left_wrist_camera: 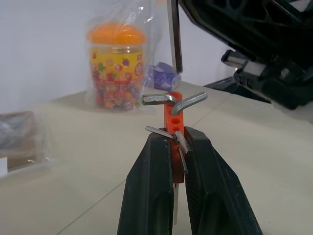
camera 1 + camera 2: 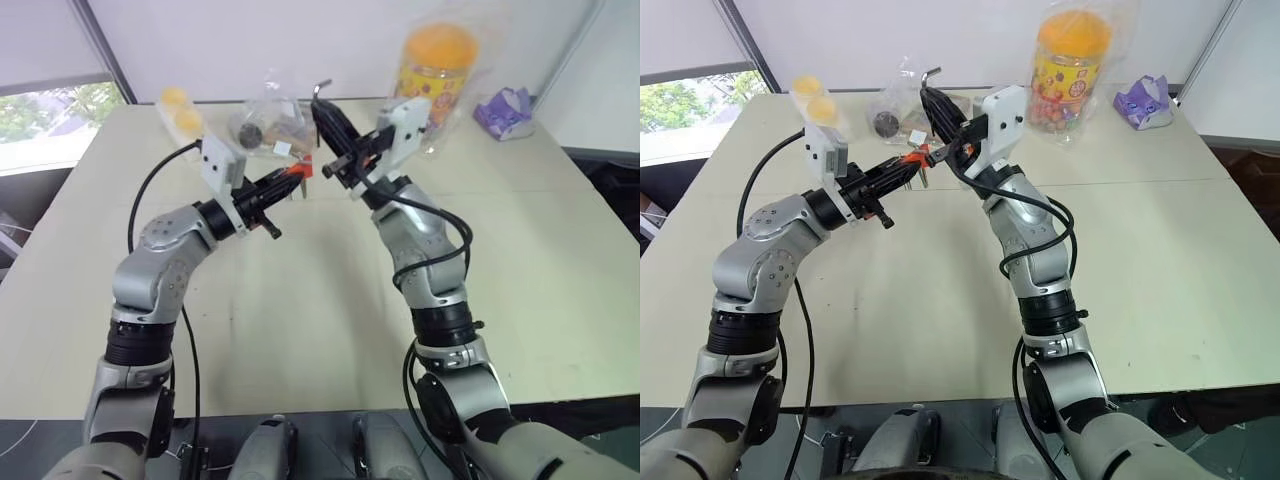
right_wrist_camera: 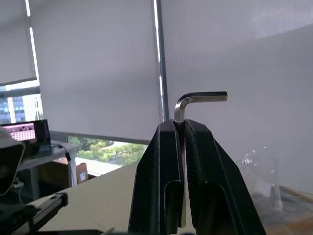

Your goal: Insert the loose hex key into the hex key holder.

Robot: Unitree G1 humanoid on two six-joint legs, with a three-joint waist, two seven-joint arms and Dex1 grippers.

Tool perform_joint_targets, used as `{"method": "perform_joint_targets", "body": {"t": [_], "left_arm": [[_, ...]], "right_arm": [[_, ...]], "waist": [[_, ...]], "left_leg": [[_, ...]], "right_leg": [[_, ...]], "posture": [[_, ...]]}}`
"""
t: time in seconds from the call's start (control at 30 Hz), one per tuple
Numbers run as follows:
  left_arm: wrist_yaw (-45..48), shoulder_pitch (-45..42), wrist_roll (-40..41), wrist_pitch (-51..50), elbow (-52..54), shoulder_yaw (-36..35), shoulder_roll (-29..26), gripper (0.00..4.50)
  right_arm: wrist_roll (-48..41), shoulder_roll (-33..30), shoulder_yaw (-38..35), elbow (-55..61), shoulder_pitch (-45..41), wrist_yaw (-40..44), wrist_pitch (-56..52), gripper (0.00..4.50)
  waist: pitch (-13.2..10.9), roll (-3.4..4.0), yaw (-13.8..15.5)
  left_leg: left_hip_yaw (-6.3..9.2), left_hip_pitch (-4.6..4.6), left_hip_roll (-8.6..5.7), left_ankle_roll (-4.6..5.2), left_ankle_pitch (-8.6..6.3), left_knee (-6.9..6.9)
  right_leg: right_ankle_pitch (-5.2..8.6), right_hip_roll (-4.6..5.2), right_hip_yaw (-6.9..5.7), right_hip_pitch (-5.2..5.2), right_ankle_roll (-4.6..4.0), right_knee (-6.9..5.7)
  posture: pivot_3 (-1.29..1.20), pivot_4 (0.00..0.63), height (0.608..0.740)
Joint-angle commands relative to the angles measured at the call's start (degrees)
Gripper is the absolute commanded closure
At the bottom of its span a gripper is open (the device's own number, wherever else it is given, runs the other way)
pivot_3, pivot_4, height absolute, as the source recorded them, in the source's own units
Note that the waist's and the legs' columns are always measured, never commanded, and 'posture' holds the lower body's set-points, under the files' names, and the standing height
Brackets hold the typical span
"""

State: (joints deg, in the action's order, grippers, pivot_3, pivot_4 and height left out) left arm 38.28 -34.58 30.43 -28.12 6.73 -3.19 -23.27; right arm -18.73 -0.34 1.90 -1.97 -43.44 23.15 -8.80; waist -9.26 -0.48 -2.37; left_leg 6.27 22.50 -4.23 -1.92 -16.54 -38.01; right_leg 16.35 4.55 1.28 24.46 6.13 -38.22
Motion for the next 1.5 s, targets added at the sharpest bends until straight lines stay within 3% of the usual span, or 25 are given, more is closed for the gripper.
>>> {"method": "perform_joint_targets", "body": {"t": [0.03, 1.5], "left_arm": [[-0.1, -1.4, -0.2, 1.2, 1.4, -0.8, 0.0, 4.50], [-1.0, -0.8, 0.1, 1.1, 2.9, -0.6, 0.4, 4.50]], "right_arm": [[0.2, 0.4, 0.4, 2.5, -1.1, 0.2, 1.1, 4.46], [1.9, 0.4, 1.2, -0.4, -2.0, -0.1, 2.3, 4.46]], "waist": [[0.0, 0.00, -0.2], [0.0, 0.00, -0.2]], "left_leg": [[0.01, 0.00, 0.00, 0.00, 0.00, 0.01], [0.02, 0.00, 0.00, -0.01, 0.00, 0.03]], "right_leg": [[0.00, 0.00, 0.00, 0.00, 0.00, -0.01], [0.00, 0.00, 0.00, 0.03, 0.00, -0.03]], "posture": [[0.00, 0.150, 0.740], [0.00, 0.150, 0.740]]}}
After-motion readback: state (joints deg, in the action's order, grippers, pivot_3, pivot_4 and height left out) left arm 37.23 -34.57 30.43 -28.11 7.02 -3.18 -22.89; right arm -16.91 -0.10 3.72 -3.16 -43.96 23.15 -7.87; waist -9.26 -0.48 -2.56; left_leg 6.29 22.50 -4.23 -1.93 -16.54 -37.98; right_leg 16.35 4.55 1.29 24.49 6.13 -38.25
